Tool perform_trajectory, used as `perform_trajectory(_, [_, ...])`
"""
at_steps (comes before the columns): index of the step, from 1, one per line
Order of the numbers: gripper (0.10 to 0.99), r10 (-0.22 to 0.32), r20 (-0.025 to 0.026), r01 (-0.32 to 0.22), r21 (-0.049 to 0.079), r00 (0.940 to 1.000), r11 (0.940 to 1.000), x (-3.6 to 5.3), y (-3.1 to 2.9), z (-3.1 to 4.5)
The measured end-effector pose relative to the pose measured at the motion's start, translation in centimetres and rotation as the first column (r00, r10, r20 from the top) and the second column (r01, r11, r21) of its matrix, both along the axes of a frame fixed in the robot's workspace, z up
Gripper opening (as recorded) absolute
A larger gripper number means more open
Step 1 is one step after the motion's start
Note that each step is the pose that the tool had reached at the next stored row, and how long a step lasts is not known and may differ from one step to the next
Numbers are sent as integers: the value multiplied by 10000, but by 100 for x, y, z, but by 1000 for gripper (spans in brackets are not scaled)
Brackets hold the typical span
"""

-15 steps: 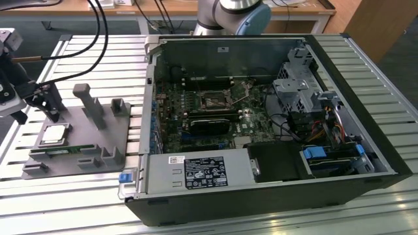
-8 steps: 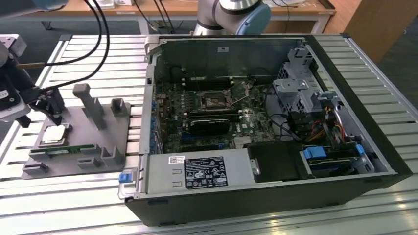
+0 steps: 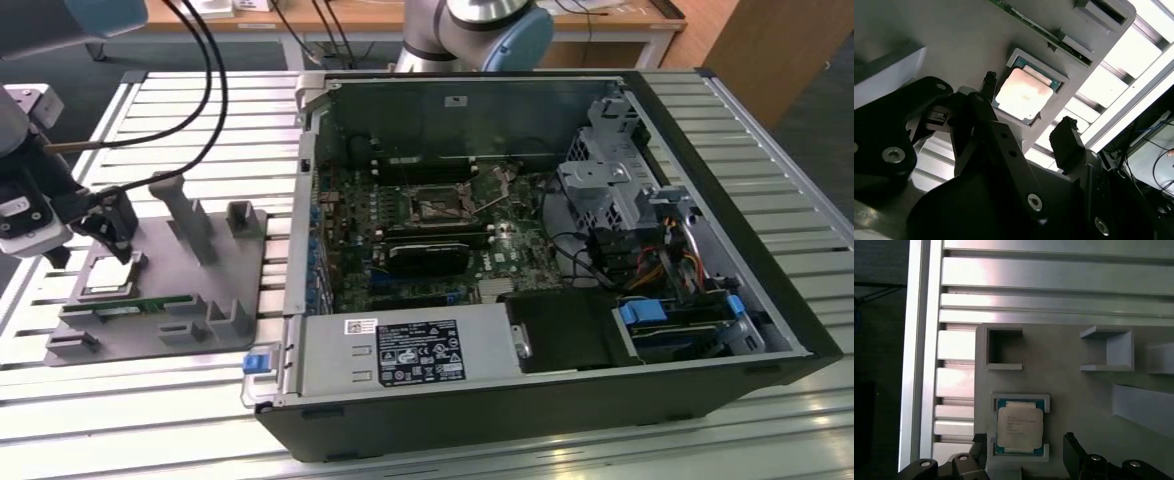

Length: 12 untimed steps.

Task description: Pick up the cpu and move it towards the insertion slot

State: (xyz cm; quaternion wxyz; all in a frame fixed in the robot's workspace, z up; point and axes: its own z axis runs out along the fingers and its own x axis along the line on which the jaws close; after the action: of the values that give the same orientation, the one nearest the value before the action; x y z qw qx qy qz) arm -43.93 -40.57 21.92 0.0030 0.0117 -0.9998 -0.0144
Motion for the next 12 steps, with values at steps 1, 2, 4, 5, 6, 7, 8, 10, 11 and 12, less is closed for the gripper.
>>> perform_trajectory(1, [706, 0, 1, 0, -4, 10000, 10000, 0, 0, -12])
perform_trajectory(2, [706, 1, 1, -1, -7, 10000, 10000, 0, 0, -23])
perform_trajectory(4, [706, 0, 5, 0, -13, 10000, 10000, 0, 0, -42])
perform_trajectory(5, [706, 0, 8, 0, -15, 10000, 10000, 0, 0, -57])
perform_trajectory(6, [706, 0, 9, 0, -17, 10000, 10000, 0, 0, -74])
perform_trajectory(7, [706, 0, 9, 0, -19, 10000, 10000, 0, 0, -94])
perform_trajectory(8, [706, 0, 10, 0, -20, 10000, 10000, 0, 0, -112])
perform_trajectory(10, [706, 1, 10, -1, -20, 10000, 10000, 0, 0, -148])
perform_trajectory(11, [706, 4, 10, -4, -20, 10000, 10000, 0, 0, -166])
perform_trajectory(12, [706, 9, 10, -9, -20, 10000, 10000, -1, 0, -184])
